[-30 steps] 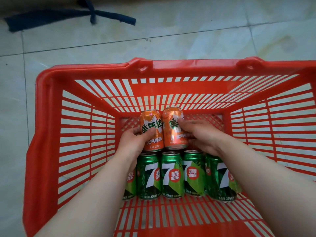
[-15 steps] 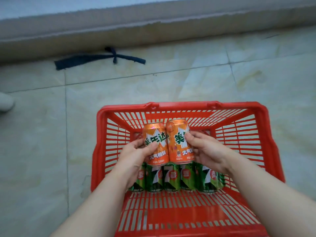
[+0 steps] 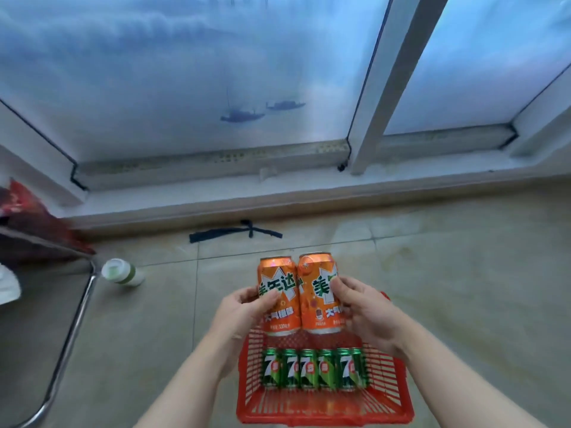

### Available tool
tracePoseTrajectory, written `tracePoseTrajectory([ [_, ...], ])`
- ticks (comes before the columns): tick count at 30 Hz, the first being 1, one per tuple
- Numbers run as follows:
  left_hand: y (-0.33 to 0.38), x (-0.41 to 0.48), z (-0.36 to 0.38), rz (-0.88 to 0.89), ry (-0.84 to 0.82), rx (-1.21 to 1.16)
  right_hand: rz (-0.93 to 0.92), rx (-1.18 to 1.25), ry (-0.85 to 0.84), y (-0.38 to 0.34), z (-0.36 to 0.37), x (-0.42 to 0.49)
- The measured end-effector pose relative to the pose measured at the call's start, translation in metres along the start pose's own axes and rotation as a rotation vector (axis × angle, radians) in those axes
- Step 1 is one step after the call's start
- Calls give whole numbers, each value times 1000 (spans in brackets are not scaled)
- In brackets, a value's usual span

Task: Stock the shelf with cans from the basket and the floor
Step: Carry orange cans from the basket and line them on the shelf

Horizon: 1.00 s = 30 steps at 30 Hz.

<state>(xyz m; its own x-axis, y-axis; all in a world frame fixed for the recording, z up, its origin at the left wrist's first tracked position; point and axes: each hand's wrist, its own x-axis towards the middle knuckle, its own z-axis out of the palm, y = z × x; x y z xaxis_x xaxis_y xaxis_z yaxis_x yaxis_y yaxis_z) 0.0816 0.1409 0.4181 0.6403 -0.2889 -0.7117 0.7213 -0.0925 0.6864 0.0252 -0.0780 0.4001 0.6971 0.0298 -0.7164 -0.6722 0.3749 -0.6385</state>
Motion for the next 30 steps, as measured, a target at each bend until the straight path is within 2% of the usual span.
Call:
tracePoseTrajectory([
  [4,63,-66,4,103,38,67,-84,-56,-12,-61,41,-64],
  [12,141,-161,8,236,80,34,-222,-114,-35,-139,96,-162],
  [19,180,-222,14,259,65,-53,-253,-104,-44,-171,123,-219],
  [30,210,-258,-6,345,70,-85,-279,-129,-108,-203,162,-240],
])
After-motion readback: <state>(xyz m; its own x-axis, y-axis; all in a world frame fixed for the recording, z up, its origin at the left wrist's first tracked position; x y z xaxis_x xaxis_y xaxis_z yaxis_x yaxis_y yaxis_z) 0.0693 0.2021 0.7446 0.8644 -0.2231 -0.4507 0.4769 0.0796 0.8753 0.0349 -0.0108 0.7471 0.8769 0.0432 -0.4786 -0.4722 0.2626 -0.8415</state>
